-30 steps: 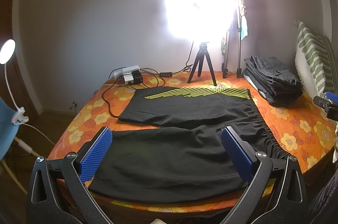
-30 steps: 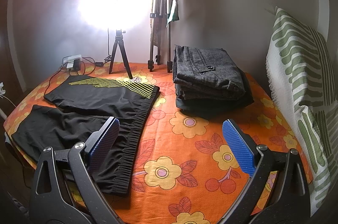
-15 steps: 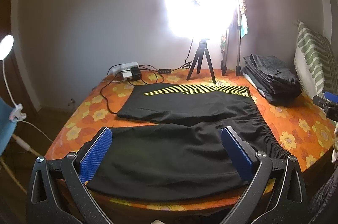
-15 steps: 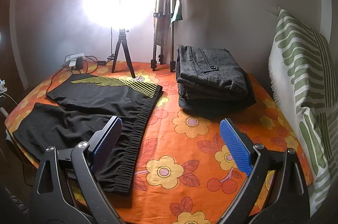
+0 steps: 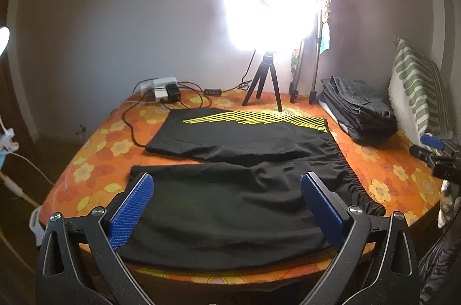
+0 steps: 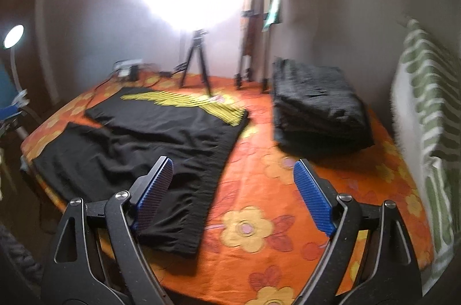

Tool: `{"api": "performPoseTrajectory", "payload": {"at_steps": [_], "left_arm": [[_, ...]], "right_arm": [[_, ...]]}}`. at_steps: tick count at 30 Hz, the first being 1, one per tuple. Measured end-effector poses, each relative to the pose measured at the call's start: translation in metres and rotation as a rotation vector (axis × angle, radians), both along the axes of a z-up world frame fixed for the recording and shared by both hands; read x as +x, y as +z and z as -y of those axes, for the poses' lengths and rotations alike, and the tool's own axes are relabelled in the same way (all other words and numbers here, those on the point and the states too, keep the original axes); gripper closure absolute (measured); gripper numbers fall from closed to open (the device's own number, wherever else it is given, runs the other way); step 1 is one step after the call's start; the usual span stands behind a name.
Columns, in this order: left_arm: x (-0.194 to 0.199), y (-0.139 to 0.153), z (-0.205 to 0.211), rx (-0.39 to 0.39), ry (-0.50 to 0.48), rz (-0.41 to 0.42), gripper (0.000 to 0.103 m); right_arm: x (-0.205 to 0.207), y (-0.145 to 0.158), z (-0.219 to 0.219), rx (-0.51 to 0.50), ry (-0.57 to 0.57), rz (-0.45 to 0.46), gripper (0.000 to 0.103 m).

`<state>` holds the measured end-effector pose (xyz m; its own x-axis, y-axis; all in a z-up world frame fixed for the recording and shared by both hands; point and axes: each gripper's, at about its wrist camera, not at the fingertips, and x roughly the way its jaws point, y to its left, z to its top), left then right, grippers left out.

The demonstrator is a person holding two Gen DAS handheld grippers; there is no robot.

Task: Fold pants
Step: 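Lower both grippers to the pants hem and close them on it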

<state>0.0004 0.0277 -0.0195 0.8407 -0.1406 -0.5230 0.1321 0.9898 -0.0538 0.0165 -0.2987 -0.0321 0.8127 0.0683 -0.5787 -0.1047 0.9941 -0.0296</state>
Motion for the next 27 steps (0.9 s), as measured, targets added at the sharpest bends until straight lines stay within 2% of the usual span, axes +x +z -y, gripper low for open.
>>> {"api": "performPoseTrajectory", "payload": {"at_steps": [8,11,14,20,27], "left_arm": [[0.005,-0.017,-0.023,0.02,-0.007,-0.067,0.024],[0.006,-0.027,-0.032,0.046,-0.015,-0.1,0.032],[0.005,-0.038,-0.034,0.096,-0.038,-0.135,0.039],[-0.002,-0.051,-0.038,0.186,-0.089,-0.213,0.041],[0.006,-0.061,-0.07,0.157,-0.055,-0.303,0.041]], "right_arm": [[-0.009,-0.022,-0.04,-0.107,0.274,-0.061,0.03],[-0.013,-0.036,-0.054,-0.172,0.385,-0.102,0.037],[-0.016,-0.051,-0.062,-0.204,0.466,-0.155,0.038],[-0.016,-0.078,-0.082,-0.308,0.607,-0.23,0.038],[-0.008,-0.094,-0.088,-0.382,0.658,-0.265,0.04]]}}
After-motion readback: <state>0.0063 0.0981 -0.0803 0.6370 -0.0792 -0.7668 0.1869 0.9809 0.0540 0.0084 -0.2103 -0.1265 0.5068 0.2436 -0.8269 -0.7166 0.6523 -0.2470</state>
